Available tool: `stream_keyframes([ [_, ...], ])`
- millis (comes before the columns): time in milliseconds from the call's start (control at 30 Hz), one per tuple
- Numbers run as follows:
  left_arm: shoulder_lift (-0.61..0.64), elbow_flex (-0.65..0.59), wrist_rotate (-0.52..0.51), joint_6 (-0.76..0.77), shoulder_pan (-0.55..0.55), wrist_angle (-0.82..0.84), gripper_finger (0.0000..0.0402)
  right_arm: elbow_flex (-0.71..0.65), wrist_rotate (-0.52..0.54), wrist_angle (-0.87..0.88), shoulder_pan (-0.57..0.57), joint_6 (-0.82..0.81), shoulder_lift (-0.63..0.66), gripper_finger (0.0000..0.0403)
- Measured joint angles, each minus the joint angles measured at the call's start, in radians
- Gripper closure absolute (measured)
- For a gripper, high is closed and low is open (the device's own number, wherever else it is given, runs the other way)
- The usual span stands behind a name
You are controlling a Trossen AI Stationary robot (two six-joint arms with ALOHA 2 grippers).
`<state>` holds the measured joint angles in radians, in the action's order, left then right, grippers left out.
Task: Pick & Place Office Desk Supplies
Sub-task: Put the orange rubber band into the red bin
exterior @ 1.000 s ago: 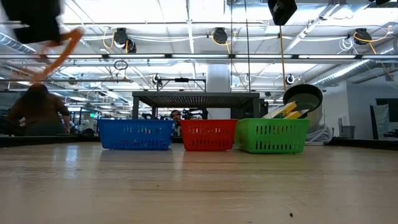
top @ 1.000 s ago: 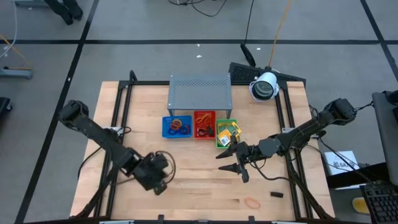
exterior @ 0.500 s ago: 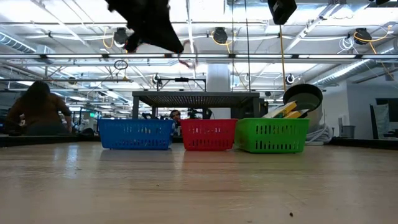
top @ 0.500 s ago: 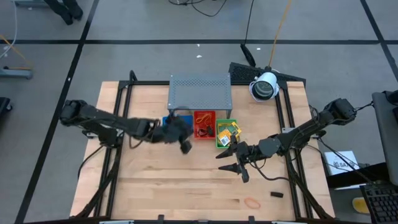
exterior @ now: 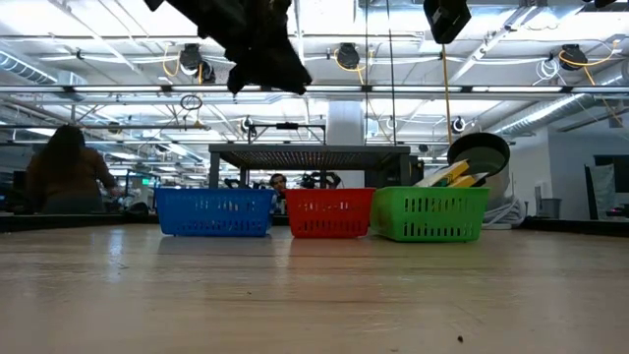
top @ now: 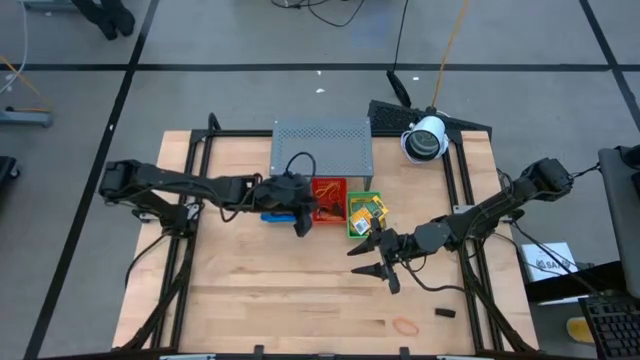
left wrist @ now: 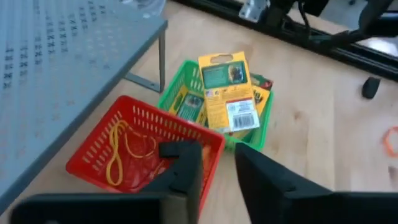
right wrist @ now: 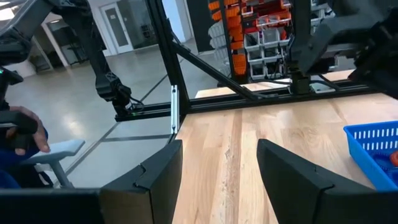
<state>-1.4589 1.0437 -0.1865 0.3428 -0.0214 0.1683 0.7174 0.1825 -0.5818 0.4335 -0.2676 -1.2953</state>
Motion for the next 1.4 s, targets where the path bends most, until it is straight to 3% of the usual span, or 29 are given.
stream_keyframes([
  [233,-0.065,0.001,-0.006,0.005,-0.026,-0.068,0.0214,0.0,-0.011,0.031,0.002,-0.025,0.0,0.0206],
  [333,-0.099,-0.007,0.077,-0.011,-0.068,-0.079,0.0198,0.0,-0.061,0.088,0.016,-0.042,0.0,0.0206],
  [600,-0.204,-0.013,0.104,-0.144,-0.305,-0.332,0.0208,0.0,-0.046,0.242,0.193,-0.07,-0.001,0.0206],
  [833,-0.27,-0.012,0.081,-0.297,-0.475,-0.533,0.0221,0.0,0.132,0.309,0.419,-0.369,-0.08,0.0206],
  [1033,-0.294,-0.012,0.066,-0.205,-0.539,-0.531,0.022,-0.002,0.181,0.247,0.505,-0.593,-0.26,0.0206],
  [1200,-0.301,-0.012,-0.011,-0.183,-0.574,-0.531,0.022,-0.002,0.149,0.143,0.515,-0.716,-0.412,0.0206],
  [1400,-0.301,-0.012,-0.053,-0.206,-0.572,-0.542,0.022,-0.002,0.127,0.121,0.546,-0.769,-0.47,0.0206],
])
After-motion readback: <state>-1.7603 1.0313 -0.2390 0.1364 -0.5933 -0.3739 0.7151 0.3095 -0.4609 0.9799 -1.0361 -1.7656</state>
